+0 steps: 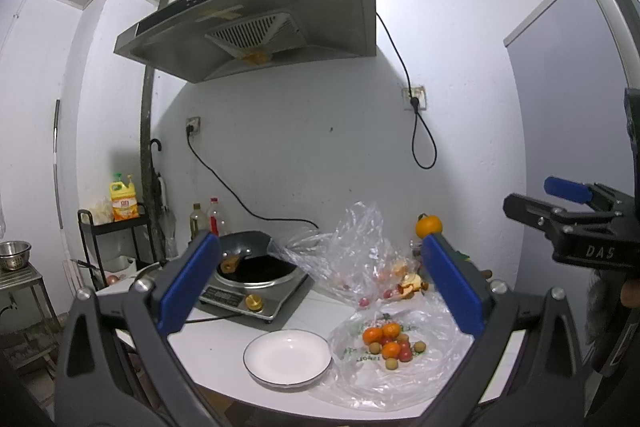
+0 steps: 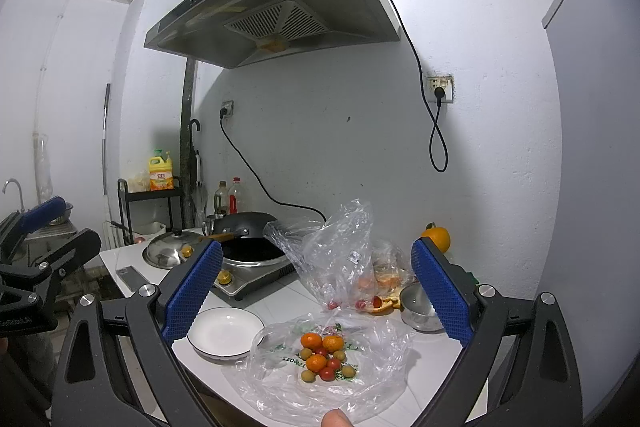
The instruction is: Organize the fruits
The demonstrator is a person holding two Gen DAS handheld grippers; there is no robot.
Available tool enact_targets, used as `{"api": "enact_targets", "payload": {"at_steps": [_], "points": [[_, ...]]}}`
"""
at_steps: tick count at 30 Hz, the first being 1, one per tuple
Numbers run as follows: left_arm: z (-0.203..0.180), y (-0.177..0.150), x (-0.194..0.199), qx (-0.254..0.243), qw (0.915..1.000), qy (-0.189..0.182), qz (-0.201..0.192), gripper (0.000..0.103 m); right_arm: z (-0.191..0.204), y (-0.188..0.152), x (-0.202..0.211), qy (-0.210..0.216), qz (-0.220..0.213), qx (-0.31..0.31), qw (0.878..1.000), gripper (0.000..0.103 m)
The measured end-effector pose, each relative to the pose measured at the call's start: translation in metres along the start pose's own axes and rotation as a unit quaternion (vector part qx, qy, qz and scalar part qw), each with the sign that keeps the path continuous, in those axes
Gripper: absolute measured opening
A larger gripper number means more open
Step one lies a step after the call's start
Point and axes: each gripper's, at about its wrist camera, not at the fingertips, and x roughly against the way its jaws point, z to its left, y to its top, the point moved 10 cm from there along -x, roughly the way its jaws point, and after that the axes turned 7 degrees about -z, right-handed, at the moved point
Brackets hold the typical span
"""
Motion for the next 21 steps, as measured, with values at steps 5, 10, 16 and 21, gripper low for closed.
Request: {"api": "enact_targets", "payload": {"at_steps": [5, 10, 16, 21], "points": [[0.0016, 0.0004, -0.0003, 0.006, 1.0000, 0.001, 0.001, 0.102, 0.0003, -0.0006, 0.0002, 0.001, 0.000, 0.001, 1.000, 0.097], [0.0022, 0.0005, 0.0002, 0.006, 1.0000, 0.001, 0.000, 0.102, 0.0016, 0.0002, 0.0006, 0.002, 0.000, 0.001, 1.000, 0.097], [0.0020, 0.0004, 0.0003, 0.006, 1.0000, 0.001, 0.000, 0.102, 0.0008, -0.0004, -0.0002, 0.001, 0.000, 0.001, 1.000, 0.097], [0.0019, 0.0004, 0.0001, 0.006, 1.0000, 0.001, 0.000, 0.102, 0.0006, -0.0002, 0.0001, 0.001, 0.000, 0.001, 1.000, 0.097]]}}
